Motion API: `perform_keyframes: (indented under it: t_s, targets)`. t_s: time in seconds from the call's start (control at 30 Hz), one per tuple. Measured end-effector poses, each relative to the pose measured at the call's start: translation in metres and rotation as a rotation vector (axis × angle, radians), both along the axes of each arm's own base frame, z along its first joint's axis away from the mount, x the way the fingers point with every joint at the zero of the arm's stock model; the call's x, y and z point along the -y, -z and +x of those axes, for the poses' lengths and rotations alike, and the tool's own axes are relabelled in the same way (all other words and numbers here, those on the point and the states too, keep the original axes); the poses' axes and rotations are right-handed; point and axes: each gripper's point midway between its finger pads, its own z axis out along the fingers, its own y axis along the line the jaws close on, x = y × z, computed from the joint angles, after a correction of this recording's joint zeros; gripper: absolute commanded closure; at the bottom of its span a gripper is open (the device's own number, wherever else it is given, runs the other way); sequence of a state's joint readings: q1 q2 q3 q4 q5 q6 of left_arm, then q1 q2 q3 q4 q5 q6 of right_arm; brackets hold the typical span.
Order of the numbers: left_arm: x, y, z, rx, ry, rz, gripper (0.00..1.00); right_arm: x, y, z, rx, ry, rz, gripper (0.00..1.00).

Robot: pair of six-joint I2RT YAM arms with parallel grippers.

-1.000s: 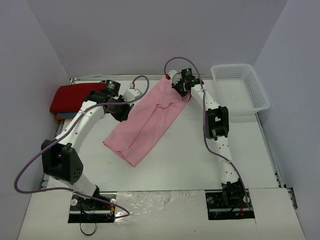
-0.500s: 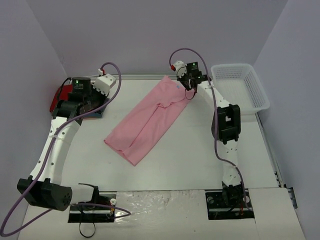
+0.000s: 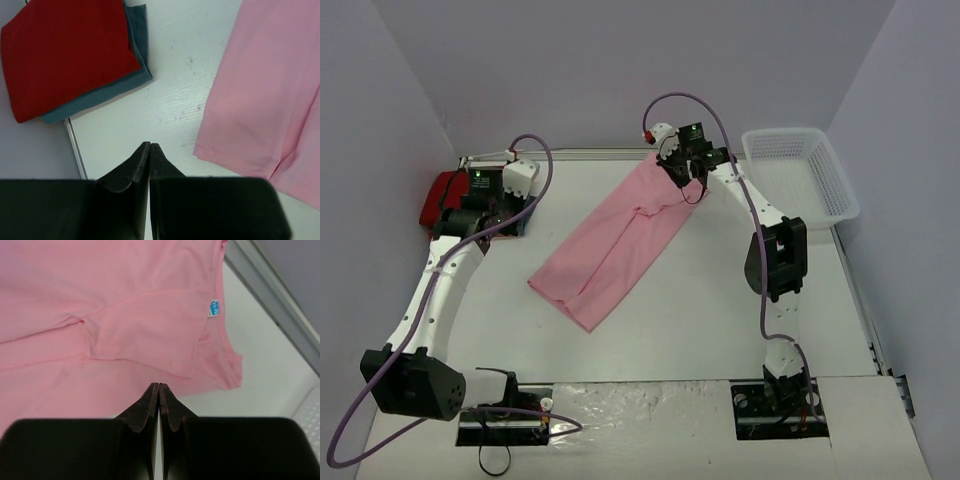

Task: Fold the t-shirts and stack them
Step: Rotate the tshirt 90 degrees

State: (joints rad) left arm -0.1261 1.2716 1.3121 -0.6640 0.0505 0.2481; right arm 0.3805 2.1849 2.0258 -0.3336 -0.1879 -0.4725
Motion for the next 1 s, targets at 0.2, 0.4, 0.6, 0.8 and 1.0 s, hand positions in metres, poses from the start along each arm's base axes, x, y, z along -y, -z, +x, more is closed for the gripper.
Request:
perform_keyframes:
  t_s: [0.2,0.4,0.6,0.8,1.0]
  targets:
    - [-0.007,0.005,0.005,-0.007,-0.040,-0.001,0.98,0.002,0.030,-0.023,-0.132,0.006,0.011,1.00]
    - [-0.011,0.013,0.009,-0.031,-0.063,-0.001,0.98,0.006,0.072,-0.045,-0.265,0.004,-0.005,1.00]
    - [-0.016,0.018,0.012,-0.038,-0.088,-0.012,0.98,0.007,0.105,-0.061,-0.365,-0.004,-0.021,1.00]
    - [-0.019,0.026,0.013,-0.053,-0.100,-0.012,0.98,0.008,0.124,-0.067,-0.414,0.000,-0.029,1.00]
    - [-0.021,0.034,0.017,-0.075,-0.106,-0.010,0.98,0.008,0.142,-0.069,-0.454,-0.001,-0.040,1.00]
